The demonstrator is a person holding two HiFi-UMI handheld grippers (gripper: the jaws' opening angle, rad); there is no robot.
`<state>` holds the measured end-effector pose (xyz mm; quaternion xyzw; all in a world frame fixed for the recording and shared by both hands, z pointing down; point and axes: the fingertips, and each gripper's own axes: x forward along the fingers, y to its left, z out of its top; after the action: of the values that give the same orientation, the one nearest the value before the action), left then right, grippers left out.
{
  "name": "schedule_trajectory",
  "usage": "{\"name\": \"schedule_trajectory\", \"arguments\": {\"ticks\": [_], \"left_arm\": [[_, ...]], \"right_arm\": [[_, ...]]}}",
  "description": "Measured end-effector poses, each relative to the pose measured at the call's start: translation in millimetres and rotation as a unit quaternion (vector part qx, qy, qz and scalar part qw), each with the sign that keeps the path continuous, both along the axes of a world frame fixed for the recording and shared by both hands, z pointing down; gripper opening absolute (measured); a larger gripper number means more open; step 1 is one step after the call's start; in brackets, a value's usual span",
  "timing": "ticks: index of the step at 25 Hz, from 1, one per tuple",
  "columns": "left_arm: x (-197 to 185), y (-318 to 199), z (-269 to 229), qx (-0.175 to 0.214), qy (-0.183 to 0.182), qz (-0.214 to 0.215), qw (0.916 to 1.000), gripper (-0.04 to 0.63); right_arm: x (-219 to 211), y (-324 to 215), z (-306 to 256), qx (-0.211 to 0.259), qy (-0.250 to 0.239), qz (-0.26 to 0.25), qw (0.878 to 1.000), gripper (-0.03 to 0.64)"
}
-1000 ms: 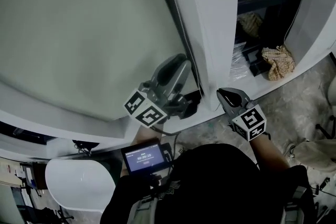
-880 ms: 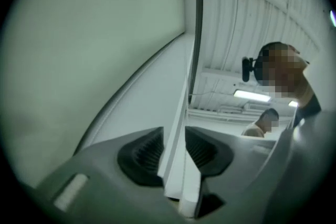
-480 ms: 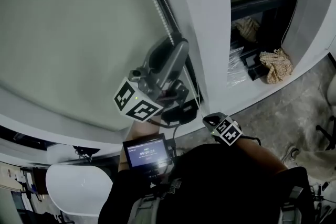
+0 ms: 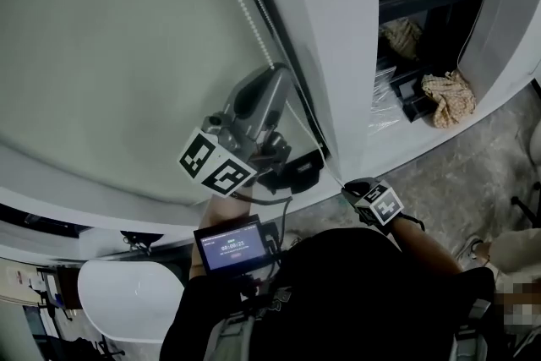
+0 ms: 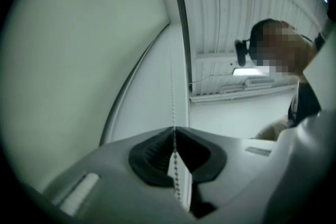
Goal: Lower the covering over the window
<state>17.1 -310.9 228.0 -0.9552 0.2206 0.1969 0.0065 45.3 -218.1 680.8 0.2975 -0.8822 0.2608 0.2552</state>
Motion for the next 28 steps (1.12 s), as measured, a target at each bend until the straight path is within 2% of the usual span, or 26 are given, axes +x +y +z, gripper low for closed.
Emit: {"name": "schedule_trajectory", "arguments": {"ticks": [1, 2, 5, 7, 10, 12, 14, 18, 19, 21, 24, 28], "left_arm": [[-2.4, -2.2, 15.6, -0.002, -0.022, -0.016, 0.9996, 0.011], [-5.4, -5.0, 34.2, -0.009, -0.046, -0.032, 0.9984, 0.011], [-14.1, -10.5, 99.0, -0.051, -0.104, -0.066, 0.991, 0.011], [-21.0, -7.4, 131.8, -0.086, -0.102, -0.071, 0.9885, 0.011], [-29.0, 4.1, 143.6, -0.11, -0.062, -0.075, 0.9893, 0.012], [-31.4, 10.5, 140.0, -0.101, -0.045, -0.087, 0.9901, 0.014], [-32.4, 13.8, 144.1, -0.099, -0.048, -0.105, 0.9883, 0.018], [-43.6, 25.9, 186.2, -0.133, -0.068, -0.134, 0.9797, 0.035], [-49.0, 31.8, 202.0, -0.15, -0.071, -0.141, 0.976, 0.035], [-62.5, 48.8, 235.0, -0.196, -0.079, -0.167, 0.963, 0.035], [-84.8, 84.3, 285.2, -0.269, -0.096, -0.208, 0.9355, 0.035], [-115.9, 142.4, 334.6, -0.35, -0.093, -0.242, 0.9003, 0.035]], "right_arm": [[4.8, 1.0, -1.2, 0.0, -0.018, 0.012, 1.0, 0.08], [9.4, 0.3, -10.1, 0.004, -0.05, 0.031, 0.998, 0.095], [27.1, -13.4, -63.4, 0.052, -0.166, 0.105, 0.979, 0.061], [37.7, -23.9, -100.0, 0.092, -0.212, 0.135, 0.964, 0.061], [39.5, -31.1, -145.1, 0.12, -0.255, 0.143, 0.949, 0.057], [33.4, -31.9, -168.2, 0.133, -0.271, 0.13, 0.944, 0.051], [25.8, -29.2, -182.9, 0.142, -0.281, 0.116, 0.942, 0.051], [1.6, -12.5, -191.4, 0.13, -0.294, 0.082, 0.943, 0.057], [-5.0, -7.1, -189.9, 0.125, -0.296, 0.07, 0.944, 0.065], [-18.3, 5.0, -185.1, 0.112, -0.299, 0.043, 0.947, 0.075], [-40.1, 23.5, -173.8, 0.084, -0.305, 0.001, 0.949, 0.077], [-78.7, 49.4, -149.9, 0.034, -0.314, -0.055, 0.947, 0.077]]}}
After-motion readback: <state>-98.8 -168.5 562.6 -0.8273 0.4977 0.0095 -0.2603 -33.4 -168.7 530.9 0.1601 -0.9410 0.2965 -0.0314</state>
